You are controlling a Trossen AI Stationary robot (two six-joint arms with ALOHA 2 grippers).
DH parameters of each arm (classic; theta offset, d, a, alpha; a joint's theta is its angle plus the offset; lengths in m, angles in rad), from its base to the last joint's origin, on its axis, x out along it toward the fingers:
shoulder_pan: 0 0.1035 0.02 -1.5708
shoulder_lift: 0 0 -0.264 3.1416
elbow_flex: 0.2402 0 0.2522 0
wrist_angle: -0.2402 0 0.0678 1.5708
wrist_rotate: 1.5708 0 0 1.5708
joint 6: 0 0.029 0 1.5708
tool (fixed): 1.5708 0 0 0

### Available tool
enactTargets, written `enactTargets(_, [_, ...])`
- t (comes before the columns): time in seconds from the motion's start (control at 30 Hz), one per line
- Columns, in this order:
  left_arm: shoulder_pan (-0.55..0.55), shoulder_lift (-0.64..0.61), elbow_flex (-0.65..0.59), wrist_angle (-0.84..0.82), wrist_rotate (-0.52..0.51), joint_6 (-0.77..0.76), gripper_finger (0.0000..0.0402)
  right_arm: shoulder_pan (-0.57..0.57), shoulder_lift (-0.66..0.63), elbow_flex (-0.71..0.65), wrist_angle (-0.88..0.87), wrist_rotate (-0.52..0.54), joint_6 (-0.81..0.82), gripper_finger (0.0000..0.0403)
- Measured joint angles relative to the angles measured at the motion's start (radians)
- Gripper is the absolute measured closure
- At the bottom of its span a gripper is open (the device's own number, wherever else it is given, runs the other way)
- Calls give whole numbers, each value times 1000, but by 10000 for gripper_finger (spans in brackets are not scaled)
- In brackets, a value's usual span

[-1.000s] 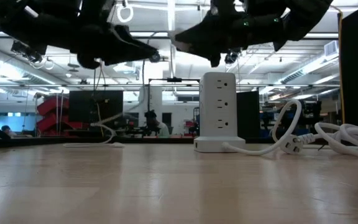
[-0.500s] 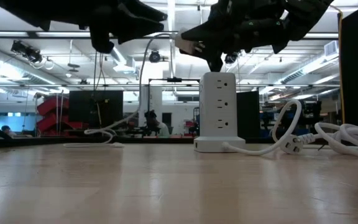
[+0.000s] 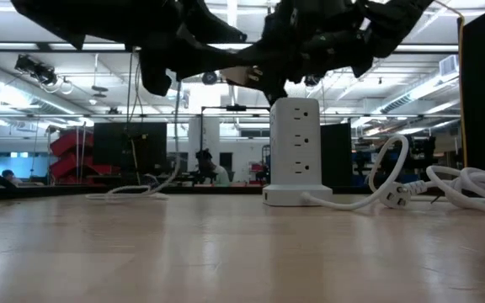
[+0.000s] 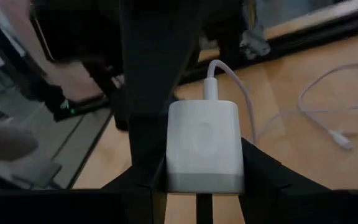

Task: Plug in charger
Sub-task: Insert the white charger adapter into the white outlet extension

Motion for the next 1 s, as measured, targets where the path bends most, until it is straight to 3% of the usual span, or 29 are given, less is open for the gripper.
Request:
enactTargets(0.13, [-5, -1, 1, -46, -88, 13, 117, 2, -6, 27, -46, -2, -24, 291])
enactTargets(0.27, [-12, -1, 1, -74, -93, 22, 123, 2, -9, 43, -57, -7, -27, 291])
enactTargets(0.77, [-14, -2, 0, -65, -26, 84, 273, 3, -10, 41, -73, -19, -22, 291])
enactTargets(1.0, [-16, -3, 0, -64, -37, 82, 277, 1, -9, 41, -59, -43, -47, 291])
